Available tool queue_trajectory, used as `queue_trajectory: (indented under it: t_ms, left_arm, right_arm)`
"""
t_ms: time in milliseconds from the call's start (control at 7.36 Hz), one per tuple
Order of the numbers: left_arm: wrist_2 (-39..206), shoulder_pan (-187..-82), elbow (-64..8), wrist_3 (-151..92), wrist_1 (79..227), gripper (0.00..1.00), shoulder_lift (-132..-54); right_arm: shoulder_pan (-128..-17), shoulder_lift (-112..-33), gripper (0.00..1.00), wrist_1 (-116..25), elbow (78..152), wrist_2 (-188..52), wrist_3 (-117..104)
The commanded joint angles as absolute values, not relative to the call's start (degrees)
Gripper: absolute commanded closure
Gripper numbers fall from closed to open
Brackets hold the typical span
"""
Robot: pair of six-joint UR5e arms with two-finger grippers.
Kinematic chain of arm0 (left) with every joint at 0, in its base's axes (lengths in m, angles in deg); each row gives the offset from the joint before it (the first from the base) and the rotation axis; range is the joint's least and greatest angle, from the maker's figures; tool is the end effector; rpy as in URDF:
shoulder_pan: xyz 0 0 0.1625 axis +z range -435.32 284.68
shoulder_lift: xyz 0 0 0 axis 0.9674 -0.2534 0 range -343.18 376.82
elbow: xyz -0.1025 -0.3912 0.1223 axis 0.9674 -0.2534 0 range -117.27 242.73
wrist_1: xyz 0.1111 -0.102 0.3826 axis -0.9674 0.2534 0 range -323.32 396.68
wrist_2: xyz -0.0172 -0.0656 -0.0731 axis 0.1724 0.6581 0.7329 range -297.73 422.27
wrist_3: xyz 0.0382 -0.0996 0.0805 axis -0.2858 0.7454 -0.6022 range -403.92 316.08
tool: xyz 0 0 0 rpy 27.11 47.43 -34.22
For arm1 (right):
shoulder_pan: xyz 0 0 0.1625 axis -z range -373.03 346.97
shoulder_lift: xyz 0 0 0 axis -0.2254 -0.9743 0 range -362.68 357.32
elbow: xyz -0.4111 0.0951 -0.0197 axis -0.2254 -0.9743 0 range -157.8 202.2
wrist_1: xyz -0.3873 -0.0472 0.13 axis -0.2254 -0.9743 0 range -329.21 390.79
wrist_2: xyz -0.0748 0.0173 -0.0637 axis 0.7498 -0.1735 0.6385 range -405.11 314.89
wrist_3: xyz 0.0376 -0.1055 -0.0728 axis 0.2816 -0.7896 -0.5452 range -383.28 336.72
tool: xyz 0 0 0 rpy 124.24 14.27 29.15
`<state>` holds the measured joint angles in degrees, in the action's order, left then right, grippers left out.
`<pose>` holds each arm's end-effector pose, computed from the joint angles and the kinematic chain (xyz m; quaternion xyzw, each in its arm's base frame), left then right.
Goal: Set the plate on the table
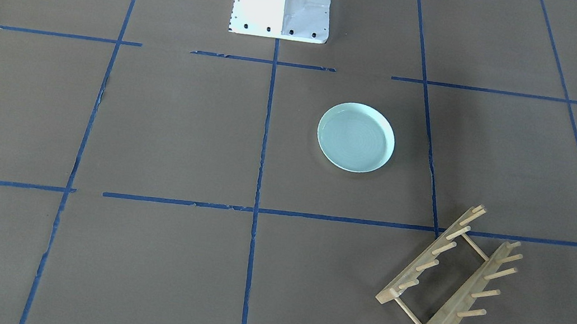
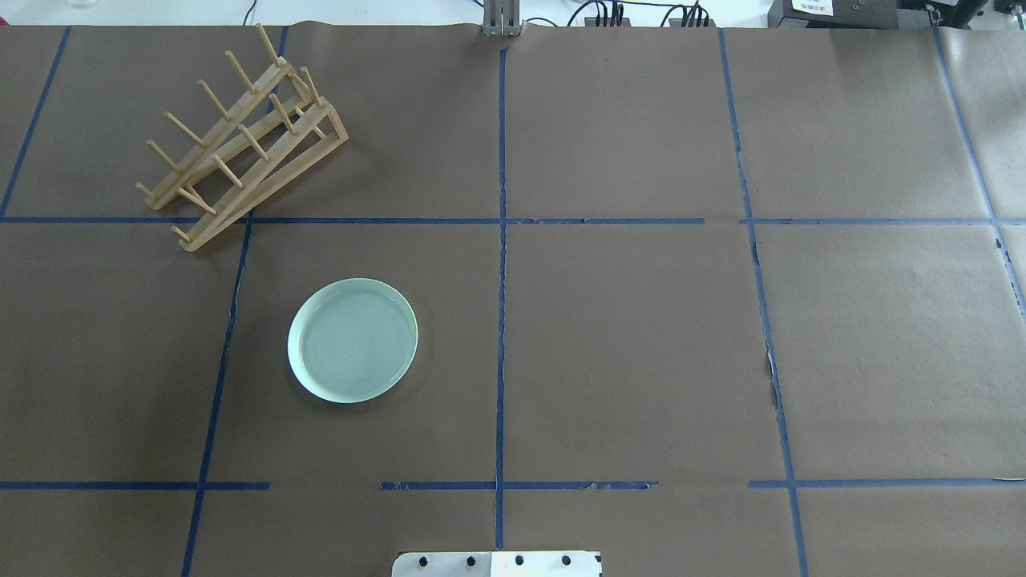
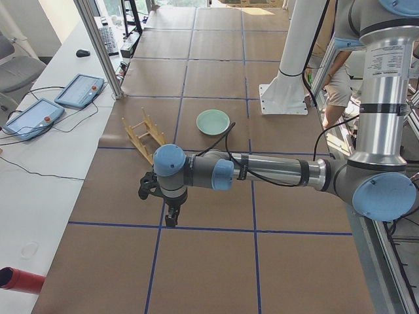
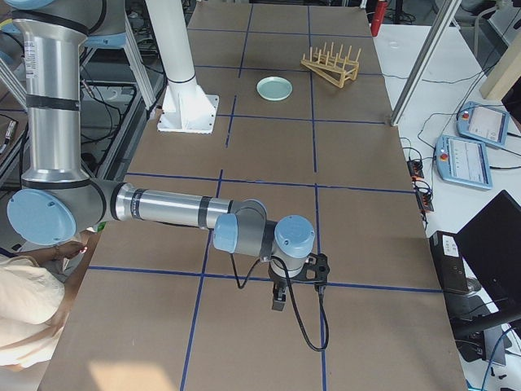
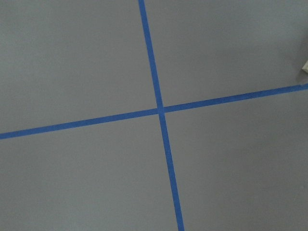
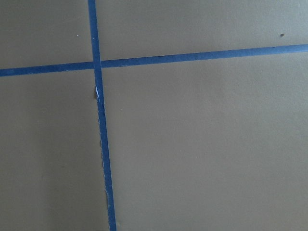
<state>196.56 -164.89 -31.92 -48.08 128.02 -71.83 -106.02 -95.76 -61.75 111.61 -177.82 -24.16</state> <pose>-0.0363 -0.4859 0.6497 0.0497 0.3753 0.0523 0.9241 0.0663 -0.4512 0.7176 -0.0382 -0.3651 0.0370 0.9294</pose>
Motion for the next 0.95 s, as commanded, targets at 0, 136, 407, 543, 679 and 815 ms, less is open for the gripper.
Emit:
queue_trajectory:
  t_ms: [0, 136, 407, 543, 679, 815]
  left_arm:
    - [196.13, -165.67, -31.93, -48.05, 127.83, 0.0, -70.81]
    - [196.21, -165.59, -31.58, -48.14, 127.65, 0.0, -70.8]
    - [196.21, -165.67, -32.01, -48.14, 127.65, 0.0, -70.72]
    - [196.13, -165.67, -32.1, -48.14, 127.65, 0.0, -70.8]
    - [196.13, -165.59, -32.19, -48.14, 127.65, 0.0, -70.8]
    - [196.13, -165.58, -32.19, -48.14, 127.65, 0.0, -70.8]
  right_arm:
    - [-106.02, -95.76, 0.0, -61.75, 111.59, -177.83, -24.16]
    - [-106.02, -95.76, 0.0, -61.75, 111.67, -177.83, -24.16]
    - [-106.02, -95.76, 0.0, -61.75, 111.68, -177.83, -24.16]
    - [-106.02, -95.76, 0.0, -61.75, 111.68, -177.83, -24.16]
    - [-106.02, -95.76, 0.0, -61.75, 111.68, -177.83, -24.16]
    - [-106.02, -95.76, 0.0, -61.75, 111.68, -177.83, -24.16]
